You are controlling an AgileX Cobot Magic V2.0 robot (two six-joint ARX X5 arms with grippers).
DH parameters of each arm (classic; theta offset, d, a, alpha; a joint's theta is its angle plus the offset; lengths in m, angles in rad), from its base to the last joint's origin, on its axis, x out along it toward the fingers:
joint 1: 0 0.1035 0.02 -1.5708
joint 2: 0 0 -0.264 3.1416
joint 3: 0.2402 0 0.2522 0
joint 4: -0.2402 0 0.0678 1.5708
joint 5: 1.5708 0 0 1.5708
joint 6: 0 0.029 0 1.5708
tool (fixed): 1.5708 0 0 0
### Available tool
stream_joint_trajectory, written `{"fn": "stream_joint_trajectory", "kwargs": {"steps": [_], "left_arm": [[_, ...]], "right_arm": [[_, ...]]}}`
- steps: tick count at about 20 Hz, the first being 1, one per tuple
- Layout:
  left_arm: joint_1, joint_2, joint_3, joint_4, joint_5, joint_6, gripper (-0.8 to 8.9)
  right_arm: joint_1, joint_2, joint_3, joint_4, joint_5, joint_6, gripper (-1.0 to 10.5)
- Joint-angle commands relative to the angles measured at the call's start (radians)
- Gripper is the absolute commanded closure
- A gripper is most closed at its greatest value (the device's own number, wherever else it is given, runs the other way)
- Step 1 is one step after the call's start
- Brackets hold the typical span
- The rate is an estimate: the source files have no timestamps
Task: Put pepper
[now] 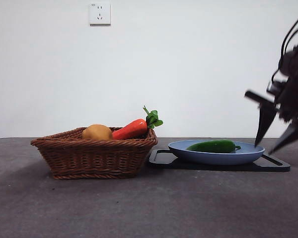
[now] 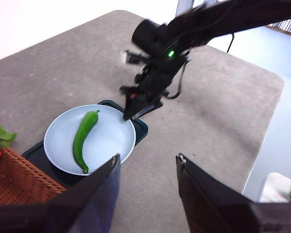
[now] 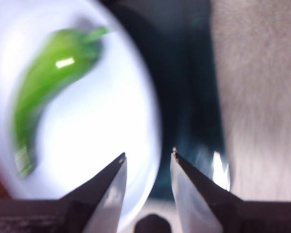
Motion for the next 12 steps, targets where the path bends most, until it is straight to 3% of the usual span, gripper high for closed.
{"fn": "stream_joint_trajectory", "kwargs": {"steps": [1, 6, 12], "left_arm": [[-0.006, 0.008, 0.015, 0.006, -0.023, -0.004, 6.05], [-0.006, 0.008, 0.015, 0.001, -0.047, -0.002, 6.07], [-0.006, 0.008, 0.015, -0.032, -0.047, -0.002, 6.08]], "right_arm": [[-0.003, -0.098, 0.022, -0.096, -0.001, -0.104, 7.8], [0.006, -0.396, 0.022, -0.359, -0.01, -0.266, 7.8], [0.066, -0.719, 0.022, -0.555, -0.01, -0.329, 7.8]]}}
